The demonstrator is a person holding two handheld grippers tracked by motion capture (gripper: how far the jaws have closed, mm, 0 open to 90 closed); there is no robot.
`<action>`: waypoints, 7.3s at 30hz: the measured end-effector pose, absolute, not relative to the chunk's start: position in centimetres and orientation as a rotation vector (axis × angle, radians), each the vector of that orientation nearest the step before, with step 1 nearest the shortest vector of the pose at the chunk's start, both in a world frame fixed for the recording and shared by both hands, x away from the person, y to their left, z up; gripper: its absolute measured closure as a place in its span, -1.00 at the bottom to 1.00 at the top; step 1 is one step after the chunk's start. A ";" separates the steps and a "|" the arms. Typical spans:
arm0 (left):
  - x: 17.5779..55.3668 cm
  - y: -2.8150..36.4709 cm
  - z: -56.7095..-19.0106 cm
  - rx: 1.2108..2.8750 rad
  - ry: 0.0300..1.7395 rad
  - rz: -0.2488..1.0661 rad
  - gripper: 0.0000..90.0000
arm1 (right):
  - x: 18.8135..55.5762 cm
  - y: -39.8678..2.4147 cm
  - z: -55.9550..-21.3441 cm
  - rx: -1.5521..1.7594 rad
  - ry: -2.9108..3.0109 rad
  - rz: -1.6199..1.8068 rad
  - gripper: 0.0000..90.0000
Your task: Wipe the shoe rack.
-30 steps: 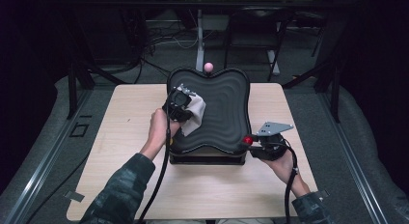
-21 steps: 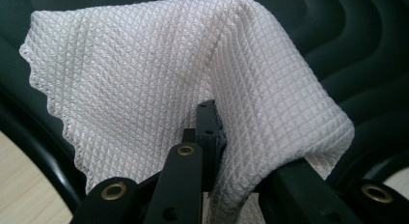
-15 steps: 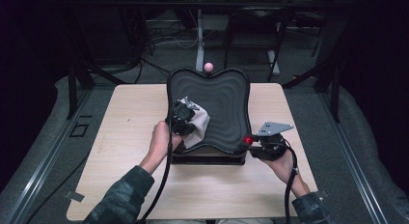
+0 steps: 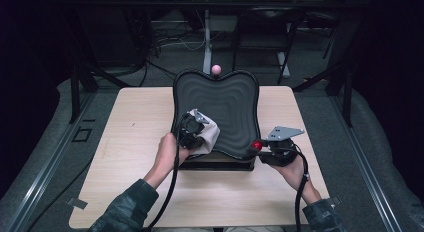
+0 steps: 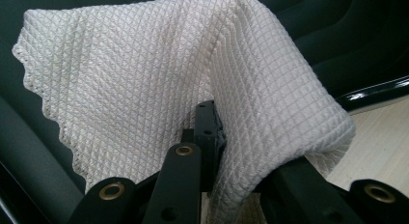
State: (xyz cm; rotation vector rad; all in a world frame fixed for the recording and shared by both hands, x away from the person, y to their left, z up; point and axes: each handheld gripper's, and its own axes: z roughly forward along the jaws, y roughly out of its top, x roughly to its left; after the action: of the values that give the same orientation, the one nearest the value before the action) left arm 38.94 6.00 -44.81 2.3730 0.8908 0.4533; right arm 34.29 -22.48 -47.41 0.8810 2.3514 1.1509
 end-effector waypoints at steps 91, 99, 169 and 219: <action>49.1 2.3 -39.2 2.229 1.016 0.611 0.79 | 34.6 -22.3 -48.1 0.806 2.346 1.256 0.33; 47.3 2.5 -40.3 2.238 0.990 0.598 0.80 | 34.6 -22.3 -48.2 0.815 2.344 1.268 0.33; 46.7 -0.7 -40.5 2.321 0.897 0.576 0.84 | 34.5 -22.2 -48.1 0.824 2.339 1.255 0.33; 44.7 -2.2 -42.1 2.259 0.850 0.525 0.87 | 34.5 -22.2 -48.1 0.829 2.338 1.251 0.33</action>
State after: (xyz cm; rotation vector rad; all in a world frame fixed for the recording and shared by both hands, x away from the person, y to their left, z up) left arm 44.70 -2.22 -42.10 2.2590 0.8500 0.5255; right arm 34.53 -22.19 -48.08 0.8286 2.3380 1.2511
